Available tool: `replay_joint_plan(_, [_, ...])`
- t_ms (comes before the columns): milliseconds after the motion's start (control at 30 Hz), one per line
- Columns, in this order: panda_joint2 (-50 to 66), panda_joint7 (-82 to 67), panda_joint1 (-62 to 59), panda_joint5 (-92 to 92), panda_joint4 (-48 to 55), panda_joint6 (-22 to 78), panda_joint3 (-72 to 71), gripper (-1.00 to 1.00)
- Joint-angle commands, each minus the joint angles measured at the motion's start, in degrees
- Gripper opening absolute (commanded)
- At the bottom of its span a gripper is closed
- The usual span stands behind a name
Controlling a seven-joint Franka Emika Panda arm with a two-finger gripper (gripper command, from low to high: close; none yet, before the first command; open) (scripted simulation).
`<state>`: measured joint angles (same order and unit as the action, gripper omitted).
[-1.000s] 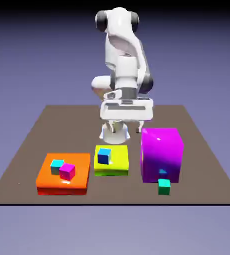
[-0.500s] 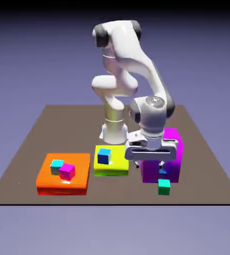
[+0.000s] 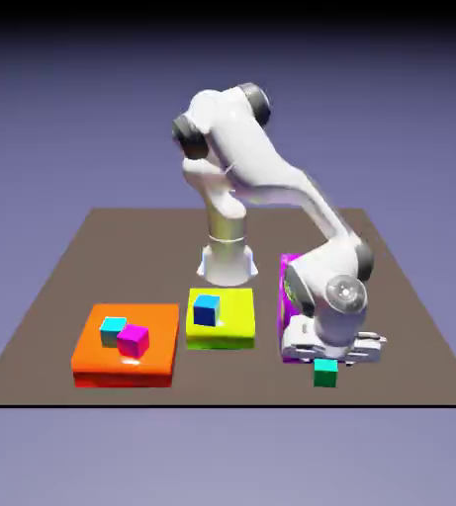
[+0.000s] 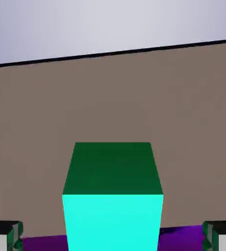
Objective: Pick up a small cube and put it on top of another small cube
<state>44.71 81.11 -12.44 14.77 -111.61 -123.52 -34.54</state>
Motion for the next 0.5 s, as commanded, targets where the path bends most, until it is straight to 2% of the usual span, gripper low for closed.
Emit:
replay_joint_plan(0, [0.0,0.0,0.0,0.0,0.0,0.0,0.0,-1.00])
replay_joint_plan(167, [-6.5,-0.3,-3.2,-4.8,2.2,7.5,-1.7,-1.00])
replay_joint_plan(467, [-23.4,13.8,-16.1,-27.2,-10.2,-0.4,12.8,-1.00])
